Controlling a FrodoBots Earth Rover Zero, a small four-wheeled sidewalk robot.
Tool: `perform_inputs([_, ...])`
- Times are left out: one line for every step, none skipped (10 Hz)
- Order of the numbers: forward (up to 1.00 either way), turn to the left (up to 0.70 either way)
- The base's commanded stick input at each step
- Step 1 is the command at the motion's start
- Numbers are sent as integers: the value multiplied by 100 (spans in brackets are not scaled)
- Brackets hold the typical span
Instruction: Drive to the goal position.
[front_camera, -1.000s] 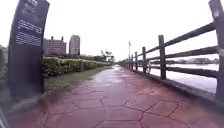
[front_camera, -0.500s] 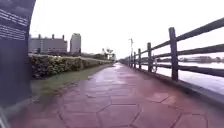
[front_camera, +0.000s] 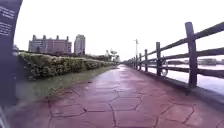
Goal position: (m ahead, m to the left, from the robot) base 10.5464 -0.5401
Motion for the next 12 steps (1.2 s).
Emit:
perform_inputs([100, -36])
perform_inputs([100, -34])
perform_inputs([100, -1])
perform_inputs([100, -1])
perform_inputs([100, -1])
perform_inputs([100, -1])
perform_inputs([100, -1])
perform_inputs([100, -1])
perform_inputs([100, -1])
perform_inputs([100, -1])
perform_inputs([100, -1])
perform_inputs([100, -1])
